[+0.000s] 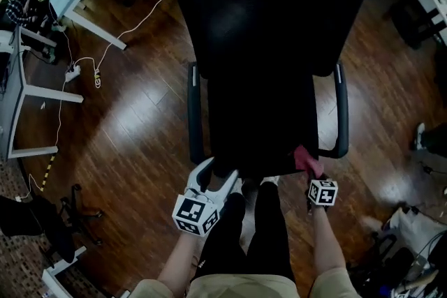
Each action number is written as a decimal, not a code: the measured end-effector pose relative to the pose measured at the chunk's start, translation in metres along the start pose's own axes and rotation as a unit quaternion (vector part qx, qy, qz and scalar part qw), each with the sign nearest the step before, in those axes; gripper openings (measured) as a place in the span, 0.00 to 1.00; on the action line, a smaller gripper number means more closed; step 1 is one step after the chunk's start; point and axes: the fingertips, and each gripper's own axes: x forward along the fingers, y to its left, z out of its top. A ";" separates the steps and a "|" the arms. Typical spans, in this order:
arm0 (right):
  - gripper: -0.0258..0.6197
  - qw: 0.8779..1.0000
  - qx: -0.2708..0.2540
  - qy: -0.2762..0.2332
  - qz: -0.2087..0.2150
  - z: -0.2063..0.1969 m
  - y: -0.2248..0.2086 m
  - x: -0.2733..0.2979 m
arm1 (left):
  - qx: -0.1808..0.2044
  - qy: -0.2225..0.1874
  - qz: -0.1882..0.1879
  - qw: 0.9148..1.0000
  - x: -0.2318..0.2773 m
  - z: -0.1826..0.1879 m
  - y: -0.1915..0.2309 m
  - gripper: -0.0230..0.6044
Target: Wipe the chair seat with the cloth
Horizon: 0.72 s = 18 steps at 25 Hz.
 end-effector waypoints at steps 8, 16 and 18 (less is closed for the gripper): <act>0.06 0.952 -0.003 -0.286 0.112 0.121 0.137 -0.258 | 0.021 -0.131 -0.059 0.989 -0.062 0.089 -0.092 0.46; 0.06 0.850 -0.141 -0.468 0.196 0.100 0.188 -0.475 | 0.118 -0.252 0.002 0.960 -0.208 0.129 -0.239 0.40; 0.06 0.839 -0.189 -0.470 0.199 0.064 0.181 -0.519 | 0.122 -0.256 0.019 0.959 -0.233 0.109 -0.289 0.40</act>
